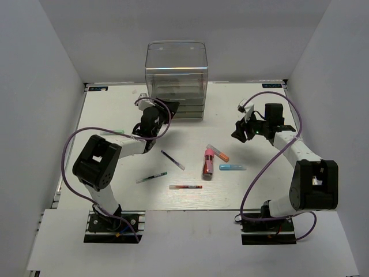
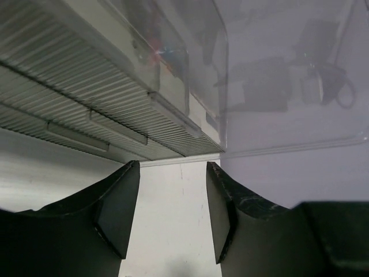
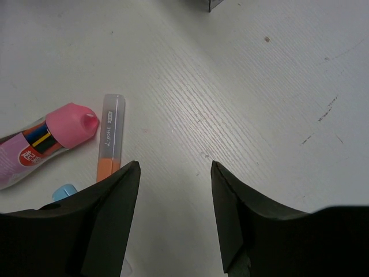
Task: Sort the stationery into containers
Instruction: Open the storage box at the center of the board, then pick up the stationery from the center of the board.
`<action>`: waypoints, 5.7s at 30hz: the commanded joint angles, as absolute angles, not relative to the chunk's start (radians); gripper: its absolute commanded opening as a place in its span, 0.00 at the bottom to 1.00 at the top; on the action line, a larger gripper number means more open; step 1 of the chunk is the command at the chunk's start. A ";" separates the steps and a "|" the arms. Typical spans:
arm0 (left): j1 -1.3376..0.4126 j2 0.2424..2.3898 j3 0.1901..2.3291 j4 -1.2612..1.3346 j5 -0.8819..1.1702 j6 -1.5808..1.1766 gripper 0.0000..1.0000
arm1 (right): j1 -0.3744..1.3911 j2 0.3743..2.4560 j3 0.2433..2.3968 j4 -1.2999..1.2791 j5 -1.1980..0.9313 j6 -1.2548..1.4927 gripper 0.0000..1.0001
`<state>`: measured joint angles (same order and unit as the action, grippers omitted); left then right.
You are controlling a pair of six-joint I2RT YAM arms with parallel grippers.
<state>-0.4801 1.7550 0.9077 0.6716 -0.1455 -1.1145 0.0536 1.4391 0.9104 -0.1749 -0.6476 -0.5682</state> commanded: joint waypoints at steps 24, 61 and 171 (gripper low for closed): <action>-0.492 1.873 1.005 0.790 -0.380 -1.298 0.45 | 0.051 1.427 0.876 -0.133 -0.666 -0.578 0.57; -0.511 1.743 0.853 1.012 -0.270 -1.316 0.00 | 0.057 1.416 0.873 -0.164 -0.721 -0.627 0.57; -0.502 1.615 0.773 1.012 -0.232 -1.272 0.00 | 0.465 1.635 1.029 -0.425 -0.738 -1.831 0.00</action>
<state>-0.5014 1.6772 0.7780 0.9745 -0.2470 -1.2770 0.4698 1.6951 1.0370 -0.5182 -0.6949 -1.9507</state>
